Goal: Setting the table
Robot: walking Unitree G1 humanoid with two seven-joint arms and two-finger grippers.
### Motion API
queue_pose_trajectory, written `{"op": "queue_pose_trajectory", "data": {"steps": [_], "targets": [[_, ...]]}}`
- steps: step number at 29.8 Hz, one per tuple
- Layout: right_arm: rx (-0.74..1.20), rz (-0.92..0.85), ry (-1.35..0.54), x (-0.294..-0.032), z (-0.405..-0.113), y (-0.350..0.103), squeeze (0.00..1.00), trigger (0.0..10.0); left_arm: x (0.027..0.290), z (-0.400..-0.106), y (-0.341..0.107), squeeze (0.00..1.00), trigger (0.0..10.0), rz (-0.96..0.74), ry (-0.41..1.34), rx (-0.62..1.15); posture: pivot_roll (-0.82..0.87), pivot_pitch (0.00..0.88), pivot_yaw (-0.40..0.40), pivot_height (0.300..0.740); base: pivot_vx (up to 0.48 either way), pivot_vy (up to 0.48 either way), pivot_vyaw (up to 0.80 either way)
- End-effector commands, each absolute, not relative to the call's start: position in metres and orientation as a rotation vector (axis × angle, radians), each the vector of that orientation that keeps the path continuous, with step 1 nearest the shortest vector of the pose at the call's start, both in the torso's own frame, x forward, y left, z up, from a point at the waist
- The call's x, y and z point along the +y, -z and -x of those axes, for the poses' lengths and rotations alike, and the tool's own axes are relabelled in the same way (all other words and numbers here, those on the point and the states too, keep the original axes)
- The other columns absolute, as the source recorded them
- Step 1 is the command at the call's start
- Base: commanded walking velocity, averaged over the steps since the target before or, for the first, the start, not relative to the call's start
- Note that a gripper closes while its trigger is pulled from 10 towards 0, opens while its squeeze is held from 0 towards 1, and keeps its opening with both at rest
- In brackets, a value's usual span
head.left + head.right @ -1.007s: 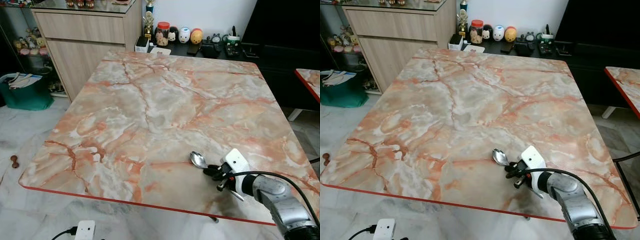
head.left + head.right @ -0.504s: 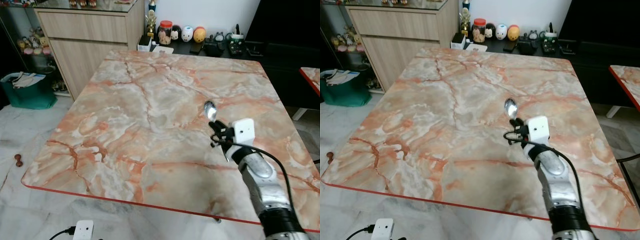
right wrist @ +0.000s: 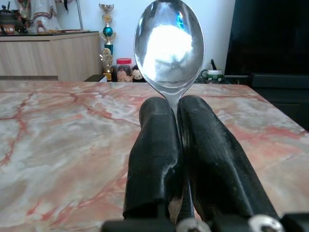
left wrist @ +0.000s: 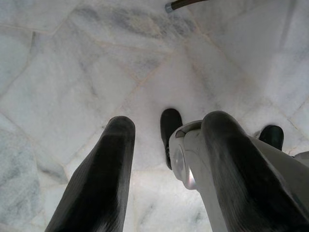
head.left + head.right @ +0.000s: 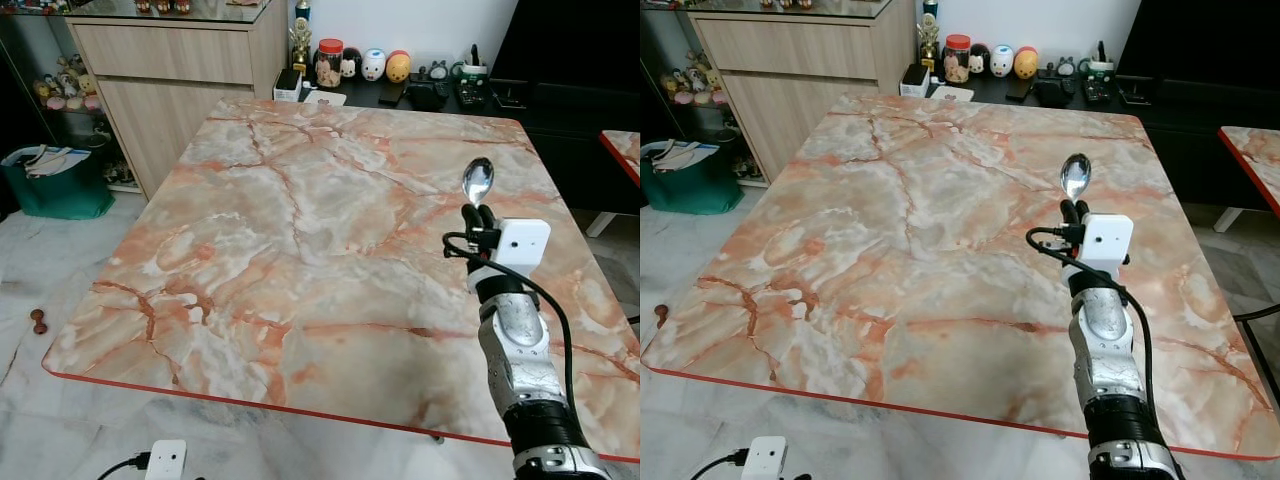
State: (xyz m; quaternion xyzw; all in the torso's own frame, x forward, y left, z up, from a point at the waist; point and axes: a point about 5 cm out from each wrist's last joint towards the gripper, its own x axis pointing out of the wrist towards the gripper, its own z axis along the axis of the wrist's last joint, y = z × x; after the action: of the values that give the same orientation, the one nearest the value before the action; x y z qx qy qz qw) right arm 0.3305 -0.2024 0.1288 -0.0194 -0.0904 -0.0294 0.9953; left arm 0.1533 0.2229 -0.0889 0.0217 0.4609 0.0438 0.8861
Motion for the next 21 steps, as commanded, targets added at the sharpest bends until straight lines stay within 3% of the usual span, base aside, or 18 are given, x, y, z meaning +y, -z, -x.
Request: {"op": "queue_pose_trajectory", "data": {"steps": [1,21], "targets": [[-0.208,0.041,0.076,-0.2026,-0.3332,-0.1338,0.00,10.0,0.2216,-0.1512,0.0904,0.00,10.0,-0.048,-0.089,0.974,0.00,0.000,-0.011,0.740,0.000,0.000,0.00],[-0.243,0.050,0.086,-0.2011,-0.3406,-0.1387,0.00,10.0,0.2186,-0.1487,0.0920,0.00,10.0,-0.081,-0.069,0.984,0.01,0.000,-0.026,0.740,0.000,-0.029,0.00]]}}
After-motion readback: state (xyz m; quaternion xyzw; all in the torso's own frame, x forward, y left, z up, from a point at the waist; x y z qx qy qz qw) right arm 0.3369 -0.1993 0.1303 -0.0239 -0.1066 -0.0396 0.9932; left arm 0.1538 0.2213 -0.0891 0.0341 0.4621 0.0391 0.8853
